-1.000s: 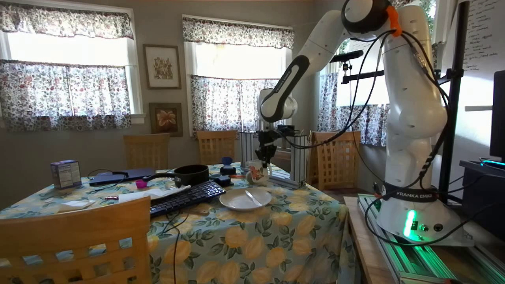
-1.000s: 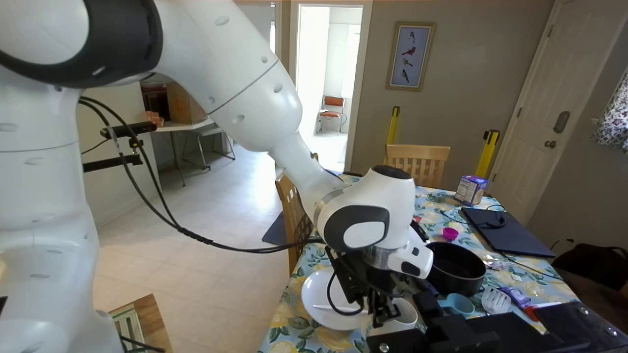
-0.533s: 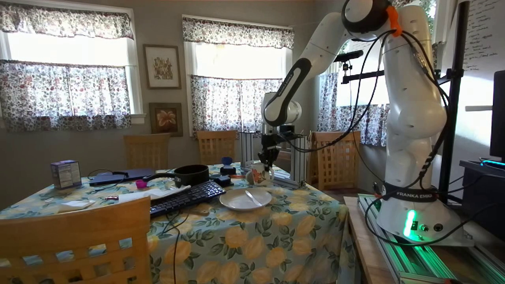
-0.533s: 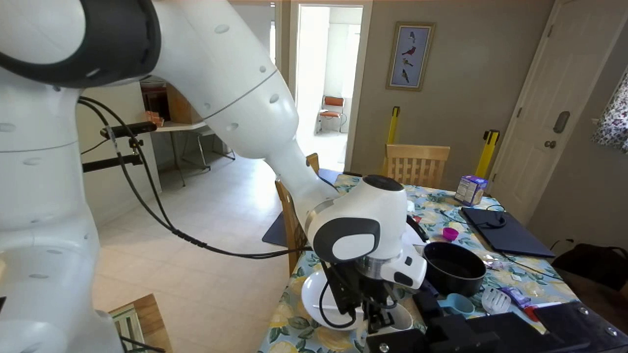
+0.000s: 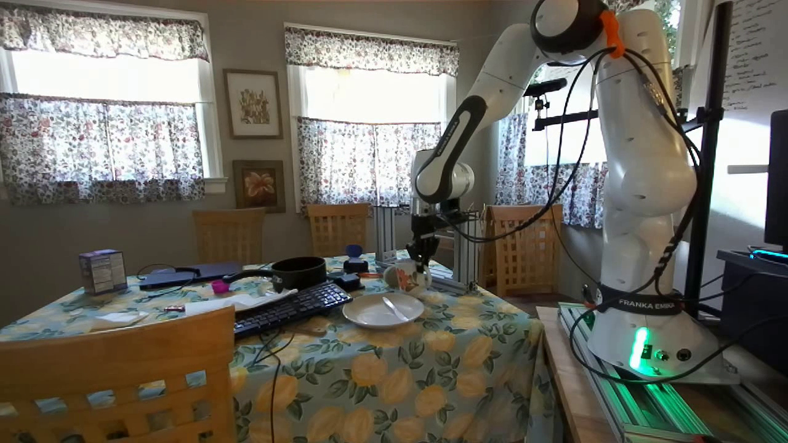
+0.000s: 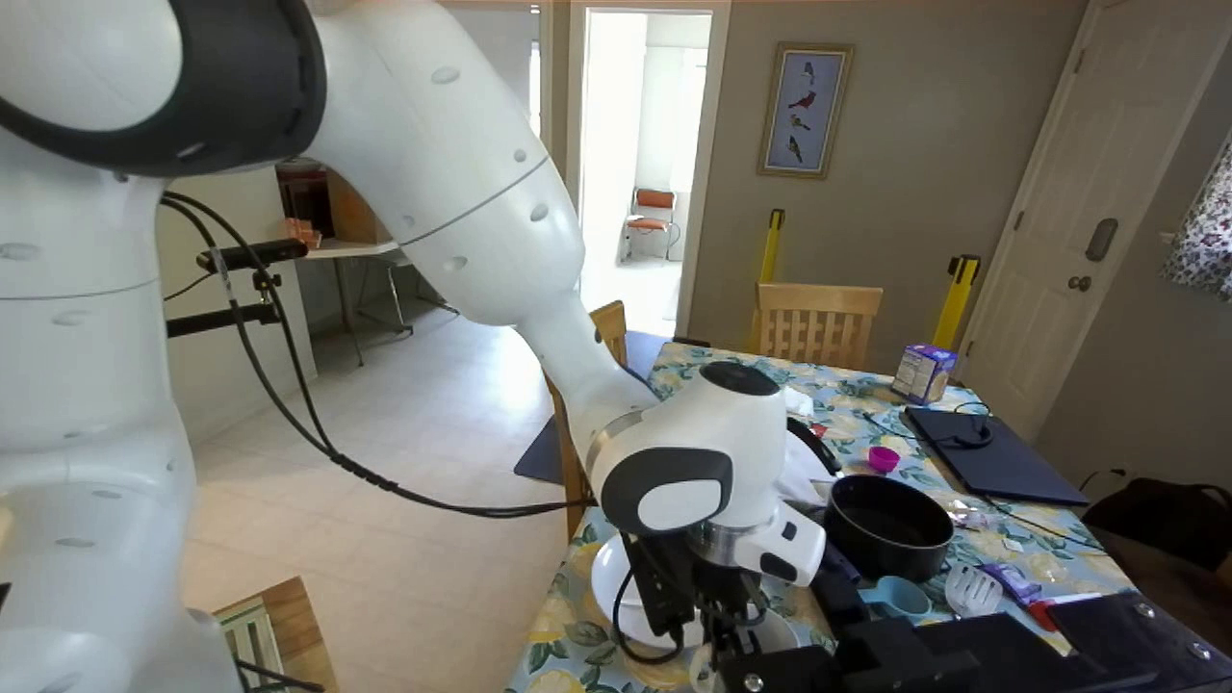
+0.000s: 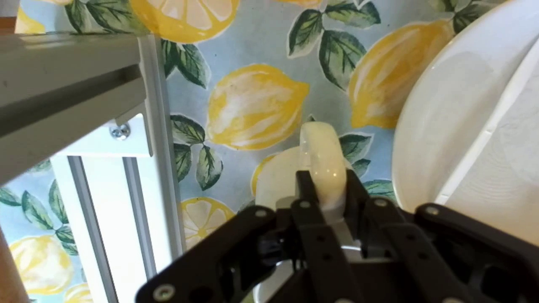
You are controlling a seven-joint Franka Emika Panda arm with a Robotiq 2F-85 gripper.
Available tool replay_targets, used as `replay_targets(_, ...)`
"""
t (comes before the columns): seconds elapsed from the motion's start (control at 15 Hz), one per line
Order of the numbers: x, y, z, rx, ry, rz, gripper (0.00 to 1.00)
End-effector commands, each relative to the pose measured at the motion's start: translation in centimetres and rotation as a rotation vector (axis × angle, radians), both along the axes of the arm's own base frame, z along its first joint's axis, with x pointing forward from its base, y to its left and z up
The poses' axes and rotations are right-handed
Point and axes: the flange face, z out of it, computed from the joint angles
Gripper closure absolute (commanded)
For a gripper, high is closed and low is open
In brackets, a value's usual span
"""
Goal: Move the mug forward slightly
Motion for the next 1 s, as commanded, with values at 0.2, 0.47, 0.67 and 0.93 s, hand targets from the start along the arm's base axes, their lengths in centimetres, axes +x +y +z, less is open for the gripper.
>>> replay_targets(0.2,-3.4,-0.3,-1.3,-0.001,-0.053,-0.024,0.95)
replay_targets(0.47,-4.3,-0.2,-2.0,-0.009,-0.071,-0.016,0.95)
replay_targets(0.67,-4.6,0.0,-2.1,-0.011,-0.064,-0.019,0.54)
replay_targets(0.93,-5.5,-0.5,-2.1,-0.023,0.001,-0.059,0.27)
